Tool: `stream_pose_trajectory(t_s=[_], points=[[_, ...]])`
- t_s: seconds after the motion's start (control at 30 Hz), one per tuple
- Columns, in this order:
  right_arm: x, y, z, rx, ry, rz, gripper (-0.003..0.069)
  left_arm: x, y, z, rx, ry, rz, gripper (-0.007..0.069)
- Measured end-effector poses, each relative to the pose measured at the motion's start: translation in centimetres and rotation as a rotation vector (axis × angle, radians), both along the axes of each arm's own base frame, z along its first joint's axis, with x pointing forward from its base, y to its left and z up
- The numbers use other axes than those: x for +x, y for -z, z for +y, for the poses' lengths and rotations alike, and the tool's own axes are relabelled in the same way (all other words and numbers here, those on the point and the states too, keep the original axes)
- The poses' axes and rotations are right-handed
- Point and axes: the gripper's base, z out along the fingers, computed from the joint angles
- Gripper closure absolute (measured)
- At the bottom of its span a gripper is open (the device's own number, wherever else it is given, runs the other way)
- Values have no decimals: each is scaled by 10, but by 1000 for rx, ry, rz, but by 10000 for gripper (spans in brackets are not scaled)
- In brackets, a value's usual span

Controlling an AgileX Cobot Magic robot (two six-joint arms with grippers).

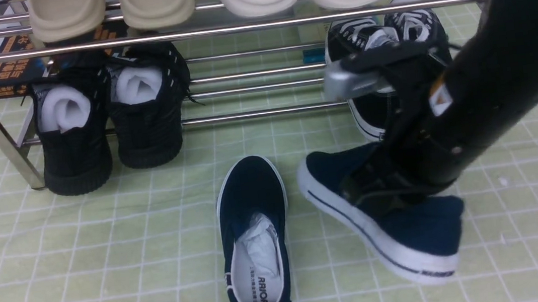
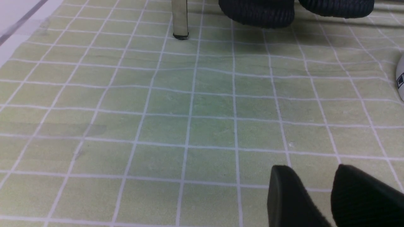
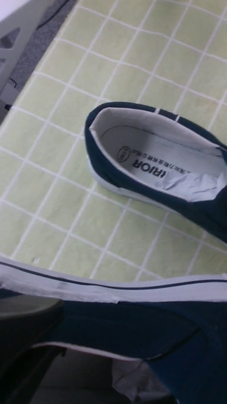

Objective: Take the shoes off the shelf with your hand from the green coffee tablecloth.
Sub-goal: 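Set the held shoe down on the floor in front of the rack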

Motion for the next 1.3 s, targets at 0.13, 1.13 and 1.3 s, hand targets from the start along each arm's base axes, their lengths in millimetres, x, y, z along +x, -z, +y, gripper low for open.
stream_pose_trajectory(t_s=[0.13, 1.13, 1.3], points=[[5, 11, 16, -54, 13, -24, 629, 0, 0, 0, 0, 0, 0, 383], [15, 77, 76, -154, 128, 14, 521, 0, 0, 0, 0, 0, 0, 383], [7, 75, 77, -177, 109, 94, 347, 0, 0, 0, 0, 0, 0, 383]])
